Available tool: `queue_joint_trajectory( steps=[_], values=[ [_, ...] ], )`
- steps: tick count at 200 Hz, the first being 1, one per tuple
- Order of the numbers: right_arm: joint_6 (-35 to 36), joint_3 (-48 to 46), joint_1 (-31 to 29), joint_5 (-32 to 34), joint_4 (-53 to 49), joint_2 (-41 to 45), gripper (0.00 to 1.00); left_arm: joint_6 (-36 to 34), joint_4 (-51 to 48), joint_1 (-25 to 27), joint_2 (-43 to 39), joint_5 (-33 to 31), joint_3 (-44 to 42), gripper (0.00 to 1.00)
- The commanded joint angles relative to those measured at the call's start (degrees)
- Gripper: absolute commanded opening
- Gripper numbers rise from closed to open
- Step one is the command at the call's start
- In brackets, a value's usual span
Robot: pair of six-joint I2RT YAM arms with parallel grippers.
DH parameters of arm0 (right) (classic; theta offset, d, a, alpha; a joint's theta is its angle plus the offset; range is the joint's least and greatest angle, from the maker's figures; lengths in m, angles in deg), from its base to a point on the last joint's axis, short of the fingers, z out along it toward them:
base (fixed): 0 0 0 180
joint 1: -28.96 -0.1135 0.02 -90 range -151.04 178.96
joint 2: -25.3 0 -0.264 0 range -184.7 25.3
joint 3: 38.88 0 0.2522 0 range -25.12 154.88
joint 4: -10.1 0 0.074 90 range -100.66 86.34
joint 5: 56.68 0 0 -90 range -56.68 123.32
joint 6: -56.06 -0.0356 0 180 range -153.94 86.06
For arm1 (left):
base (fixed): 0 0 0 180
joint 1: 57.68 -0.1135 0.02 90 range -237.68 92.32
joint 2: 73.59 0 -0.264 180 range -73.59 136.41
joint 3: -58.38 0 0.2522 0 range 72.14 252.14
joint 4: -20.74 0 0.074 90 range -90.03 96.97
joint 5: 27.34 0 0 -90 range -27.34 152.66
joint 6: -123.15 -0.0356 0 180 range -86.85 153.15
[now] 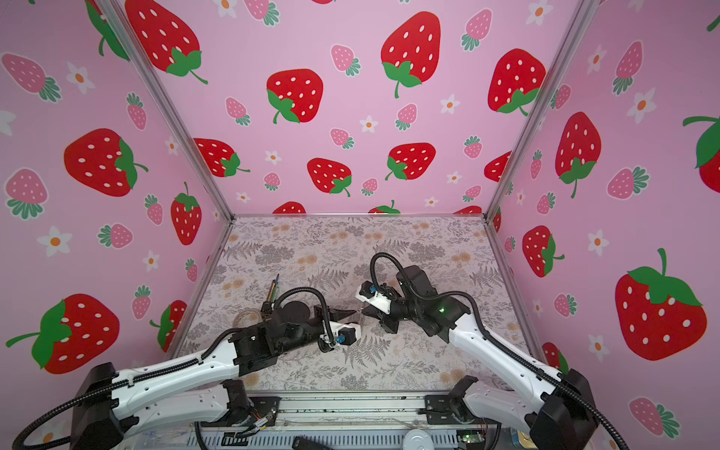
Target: Put the keys on the keyring
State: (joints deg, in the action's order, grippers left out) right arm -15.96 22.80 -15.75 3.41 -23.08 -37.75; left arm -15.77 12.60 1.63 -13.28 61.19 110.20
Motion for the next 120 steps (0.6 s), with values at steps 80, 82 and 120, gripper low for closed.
queue_joint_trajectory(
  steps=[80, 82, 120],
  values=[
    [-0.7, 2.1, 0.0, -0.5, -2.5, -0.6, 0.0, -2.2, 0.3, 2.3, 3.6, -4.1, 5.7, 0.31],
    [-0.8, 2.1, 0.0, -0.5, -2.5, -0.7, 0.0, -2.2, 0.2, 2.3, 3.7, -4.0, 5.8, 0.31],
    [-0.8, 2.1, -0.1, -0.7, -2.6, -0.6, 0.0, -1.9, 0.1, 2.7, 5.8, -5.0, 6.4, 0.29]
  ],
)
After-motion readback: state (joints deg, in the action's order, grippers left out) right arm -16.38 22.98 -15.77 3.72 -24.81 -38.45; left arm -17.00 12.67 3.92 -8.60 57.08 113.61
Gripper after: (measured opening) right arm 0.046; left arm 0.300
